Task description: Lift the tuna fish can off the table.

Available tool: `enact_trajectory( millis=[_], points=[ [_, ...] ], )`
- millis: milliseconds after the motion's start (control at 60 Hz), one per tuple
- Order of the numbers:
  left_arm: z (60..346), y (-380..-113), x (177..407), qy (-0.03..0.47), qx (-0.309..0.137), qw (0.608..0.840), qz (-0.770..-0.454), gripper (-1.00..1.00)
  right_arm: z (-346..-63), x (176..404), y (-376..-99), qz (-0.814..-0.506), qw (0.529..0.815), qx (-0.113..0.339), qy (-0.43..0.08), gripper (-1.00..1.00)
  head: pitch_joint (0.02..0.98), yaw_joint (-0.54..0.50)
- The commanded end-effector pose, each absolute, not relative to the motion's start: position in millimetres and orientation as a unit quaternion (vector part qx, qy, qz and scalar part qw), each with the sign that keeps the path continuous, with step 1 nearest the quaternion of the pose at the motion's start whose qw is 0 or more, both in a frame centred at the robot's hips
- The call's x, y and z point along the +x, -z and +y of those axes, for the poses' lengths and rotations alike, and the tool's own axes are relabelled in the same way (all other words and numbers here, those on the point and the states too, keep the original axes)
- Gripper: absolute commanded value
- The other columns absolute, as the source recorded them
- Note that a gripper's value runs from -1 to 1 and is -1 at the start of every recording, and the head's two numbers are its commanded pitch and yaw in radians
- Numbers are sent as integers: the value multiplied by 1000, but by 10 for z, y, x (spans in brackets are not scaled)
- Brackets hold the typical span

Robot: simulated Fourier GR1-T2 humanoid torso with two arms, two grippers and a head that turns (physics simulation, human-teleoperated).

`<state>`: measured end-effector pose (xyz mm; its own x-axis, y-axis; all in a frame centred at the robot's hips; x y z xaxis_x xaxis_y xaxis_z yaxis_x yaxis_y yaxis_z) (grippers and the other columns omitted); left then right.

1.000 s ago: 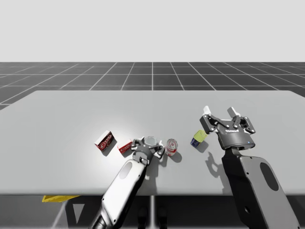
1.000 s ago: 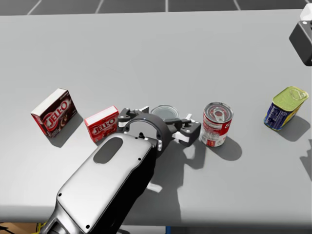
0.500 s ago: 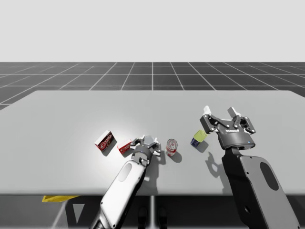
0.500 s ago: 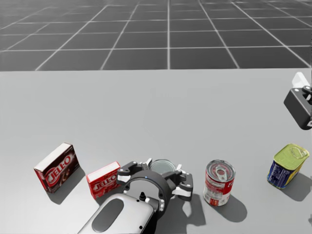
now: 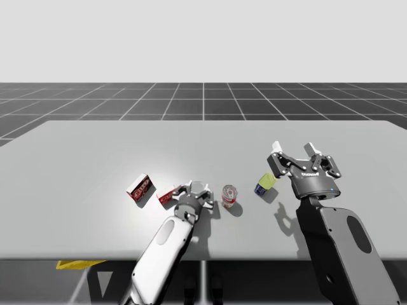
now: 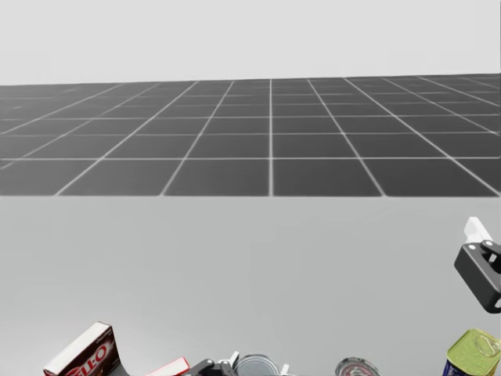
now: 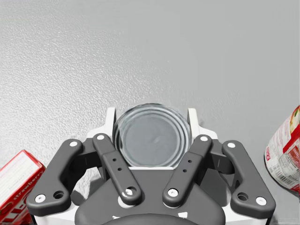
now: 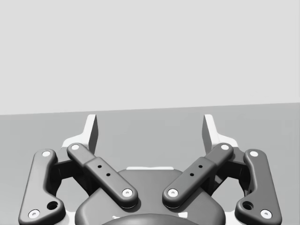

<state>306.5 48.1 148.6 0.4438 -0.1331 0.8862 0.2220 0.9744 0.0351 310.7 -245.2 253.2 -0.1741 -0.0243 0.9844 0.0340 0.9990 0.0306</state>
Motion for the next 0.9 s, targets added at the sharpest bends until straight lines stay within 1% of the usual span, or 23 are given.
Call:
enact_trajectory(
  millis=[17, 67, 83, 200, 383, 450, 517, 533, 617, 650, 700, 767, 833, 900],
  points=[
    [435, -1569, 2989, 143, -91, 839, -518, 1000, -2457, 3111, -2527, -766, 643, -4, 23, -1000, 423, 55],
    [435, -1638, 2976, 144, -92, 834, -525, 1000, -2456, 3112, -2529, -766, 643, -4, 24, -1000, 422, 54],
    [435, -1699, 2959, 145, -94, 830, -531, 1000, -2457, 3114, -2527, -765, 643, -4, 24, -1000, 419, 55],
    [445, -1861, 2904, 152, -104, 822, -539, 1000, -2457, 3116, -2528, -765, 643, -4, 24, -1000, 415, 58],
    [453, -2060, 2845, 169, -105, 808, -554, 1000, -2455, 3117, -2530, -765, 643, -5, 23, -1000, 419, 63],
    [452, -2224, 2847, 176, -101, 795, -572, 1000, -2455, 3118, -2531, -765, 643, -5, 23, -1000, 419, 64],
    [449, -2333, 2856, 177, -103, 789, -579, 1000, -2457, 3119, -2530, -765, 643, -5, 23, -1000, 418, 65],
    [448, -2414, 2864, 179, -102, 783, -587, 1000, -2458, 3118, -2531, -765, 643, -5, 24, -1000, 416, 65],
    [441, -2576, 2883, 181, -101, 773, -599, 1000, -2461, 3119, -2532, -765, 643, -5, 24, -1000, 416, 65],
    [436, -2686, 2893, 183, -98, 765, -610, 1000, -2460, 3117, -2533, -765, 643, -5, 24, -1000, 416, 66],
    [432, -2766, 2901, 183, -100, 760, -615, 1000, -2459, 3116, -2533, -765, 643, -6, 23, -1000, 417, 66],
    [413, -2931, 2914, 188, -96, 748, -630, 1000, -2457, 3115, -2532, -765, 643, -6, 22, -1000, 414, 66],
    [407, -3018, 2928, 189, -94, 741, -637, 1000, -2459, 3115, -2533, -766, 643, -6, 22, -1000, 413, 66],
    [404, -3171, 2954, 190, -92, 730, -650, 1000, -2461, 3116, -2534, -766, 643, -6, 23, -1000, 411, 66]
  ],
)
